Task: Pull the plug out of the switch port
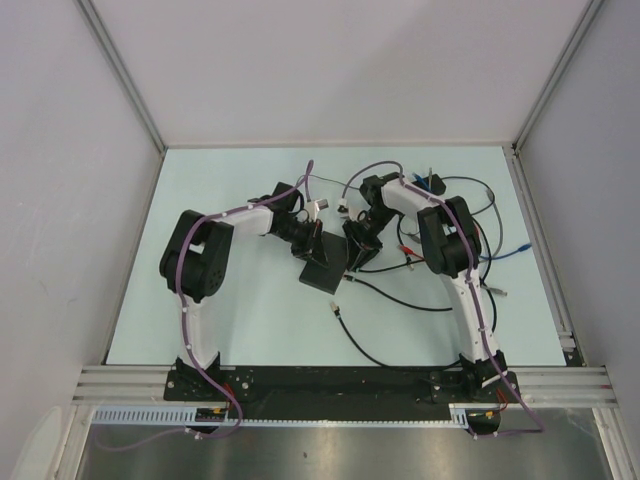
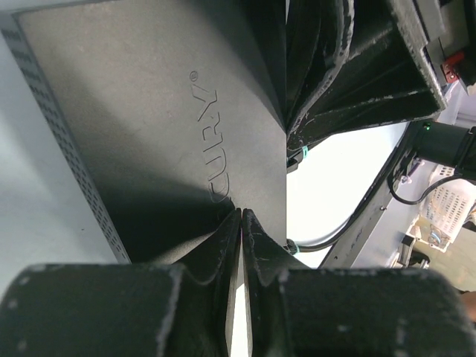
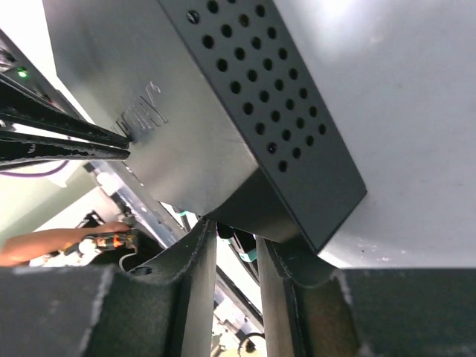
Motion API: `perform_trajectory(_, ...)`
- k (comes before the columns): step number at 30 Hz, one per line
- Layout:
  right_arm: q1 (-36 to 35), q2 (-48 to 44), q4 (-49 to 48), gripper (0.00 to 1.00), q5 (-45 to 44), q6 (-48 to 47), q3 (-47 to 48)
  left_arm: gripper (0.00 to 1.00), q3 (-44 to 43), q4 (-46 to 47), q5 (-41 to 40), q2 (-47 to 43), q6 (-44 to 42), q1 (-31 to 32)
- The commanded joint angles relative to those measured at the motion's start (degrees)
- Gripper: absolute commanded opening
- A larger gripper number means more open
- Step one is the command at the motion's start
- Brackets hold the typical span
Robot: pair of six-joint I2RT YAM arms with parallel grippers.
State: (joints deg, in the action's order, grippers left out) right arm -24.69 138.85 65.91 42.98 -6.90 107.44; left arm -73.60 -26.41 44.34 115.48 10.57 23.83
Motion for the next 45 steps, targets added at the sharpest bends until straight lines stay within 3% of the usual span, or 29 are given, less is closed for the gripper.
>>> perform_trajectory(1, 0.1, 7.6, -0.7, 0.28, -28.6, -6.8, -3.9, 0.12, 0.1, 1.0, -9.4, 2.4, -2.4, 0.1)
perform_trajectory(5, 1.1, 8.7, 2.3, 0.20, -25.4, -7.6, -3.6, 0.12, 0.7, 1.2, -10.0, 2.3, -2.7, 0.1)
perform_trajectory(9, 4.2, 10.4, 5.0, 0.19, -14.7, -7.2, -5.3, 0.11, 0.7, 0.8, -11.4, 2.6, -2.8, 0.1)
perform_trajectory(16, 5.4, 12.8, 3.1, 0.17, -16.3, -6.3, 0.0, 0.08, 0.5, 0.1, -13.7, 3.7, -3.6, 0.1)
perform_trajectory(19, 4.8, 12.9, 5.6, 0.15, -14.2, -6.2, -3.3, 0.07, 0.2, -0.3, -14.5, 4.3, -3.9, 0.1)
perform_trajectory(21, 4.8, 9.6, 4.1, 0.02, -14.5, -5.8, -9.5, 0.07, -0.5, -0.9, -15.2, 4.4, -4.2, 0.1)
perform_trajectory(22, 4.6, 8.5, 1.4, 0.00, -14.7, -5.4, -11.4, 0.06, -0.7, -1.0, -15.3, 4.6, -4.3, 0.1)
perform_trajectory(24, 2.6, 5.2, -1.6, 0.19, -16.5, -5.0, -14.4, 0.06, -1.3, -1.1, -15.3, 4.6, -4.4, 0.1)
perform_trajectory(25, 2.3, 4.1, -3.6, 0.36, -15.0, -6.0, -14.6, 0.06, -1.3, -1.0, -15.2, 4.4, -4.4, 0.1)
perform_trajectory(32, 3.0, 3.4, -5.7, 0.47, -10.0, -6.9, -13.0, 0.06, -1.4, -1.1, -15.2, 4.0, -4.6, 0.1)
perform_trajectory(38, 5.3, 5.1, -6.8, 0.46, -4.6, -4.1, -11.5, 0.06, -1.5, -0.8, -14.7, 4.1, -4.7, 0.1)
perform_trajectory(45, 6.5, 1.2, -20.7, 0.40, -1.4, 3.5, -18.8, 0.06, -1.6, -0.9, -14.6, 4.1, -4.7, 0.1)
